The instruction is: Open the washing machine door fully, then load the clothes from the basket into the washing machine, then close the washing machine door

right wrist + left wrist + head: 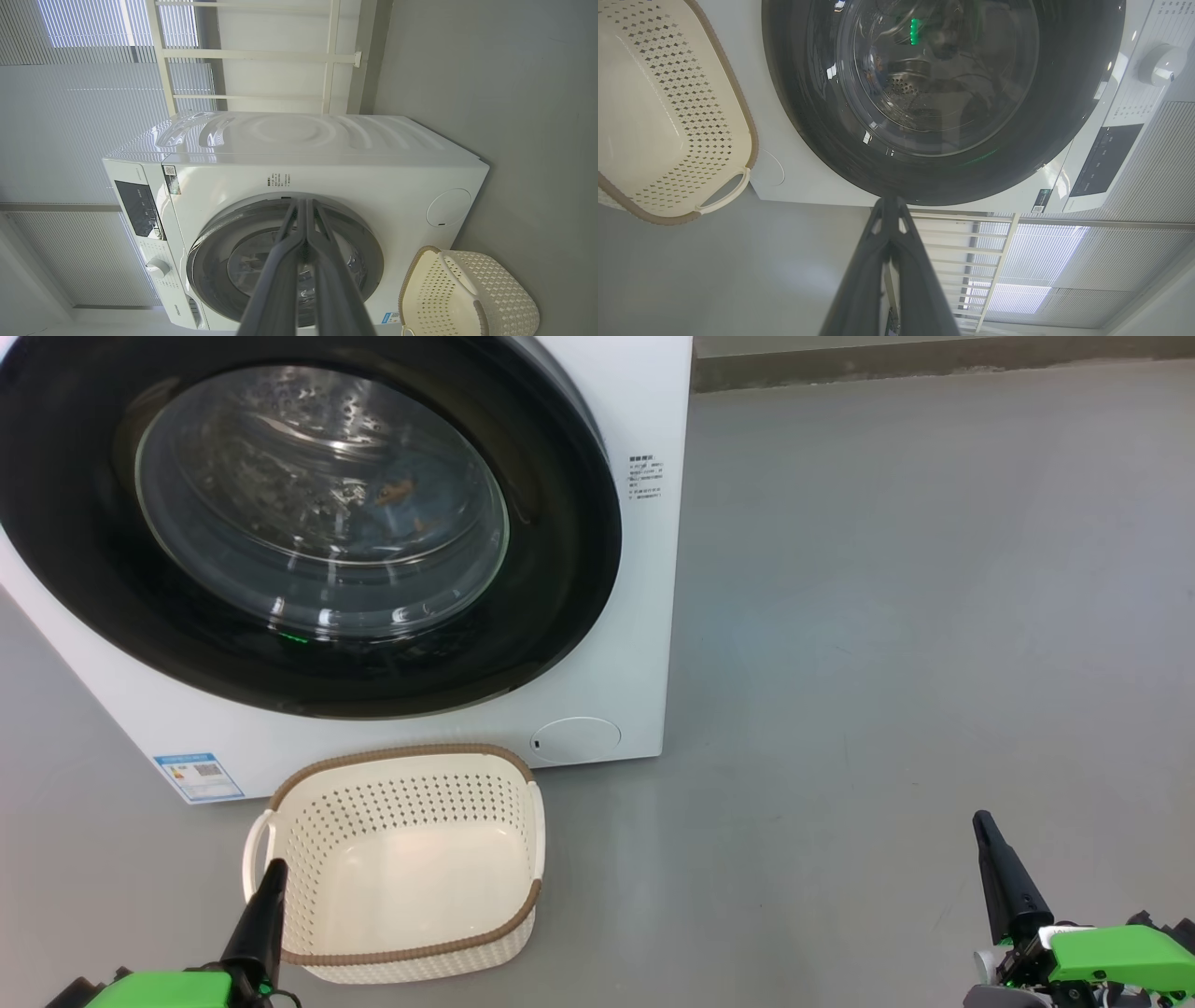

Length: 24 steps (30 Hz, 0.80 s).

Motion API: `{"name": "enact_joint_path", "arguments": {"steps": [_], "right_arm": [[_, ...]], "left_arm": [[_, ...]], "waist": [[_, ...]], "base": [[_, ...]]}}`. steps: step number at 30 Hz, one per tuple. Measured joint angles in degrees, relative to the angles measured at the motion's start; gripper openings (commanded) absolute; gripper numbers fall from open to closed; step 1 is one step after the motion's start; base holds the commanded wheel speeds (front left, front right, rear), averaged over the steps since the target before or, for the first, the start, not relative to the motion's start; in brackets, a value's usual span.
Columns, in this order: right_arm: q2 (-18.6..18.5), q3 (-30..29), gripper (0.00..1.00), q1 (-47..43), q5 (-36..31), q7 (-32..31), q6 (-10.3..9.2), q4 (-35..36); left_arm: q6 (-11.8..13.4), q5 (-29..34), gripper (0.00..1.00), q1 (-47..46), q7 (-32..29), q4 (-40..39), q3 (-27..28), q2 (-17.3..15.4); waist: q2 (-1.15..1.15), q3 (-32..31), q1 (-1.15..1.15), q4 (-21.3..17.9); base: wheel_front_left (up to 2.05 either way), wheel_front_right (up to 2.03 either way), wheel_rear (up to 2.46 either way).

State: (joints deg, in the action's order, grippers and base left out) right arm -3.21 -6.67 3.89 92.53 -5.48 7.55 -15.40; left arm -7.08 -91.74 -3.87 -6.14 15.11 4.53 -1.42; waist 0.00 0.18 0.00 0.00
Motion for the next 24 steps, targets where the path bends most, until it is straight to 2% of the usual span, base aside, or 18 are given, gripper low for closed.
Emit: {"name": "enact_joint_path", "arguments": {"steps": [24], "right_arm": [[0.05, -0.23, 0.0, 0.0, -0.01, -0.08, 0.0, 0.0]], "left_arm": [[0.0, 0.0, 0.0, 0.0, 0.0, 0.0, 0.0, 0.0]], "waist": [[0.0, 0.0, 0.0, 0.0]], "base": [[0.0, 0.0, 0.0]]}}
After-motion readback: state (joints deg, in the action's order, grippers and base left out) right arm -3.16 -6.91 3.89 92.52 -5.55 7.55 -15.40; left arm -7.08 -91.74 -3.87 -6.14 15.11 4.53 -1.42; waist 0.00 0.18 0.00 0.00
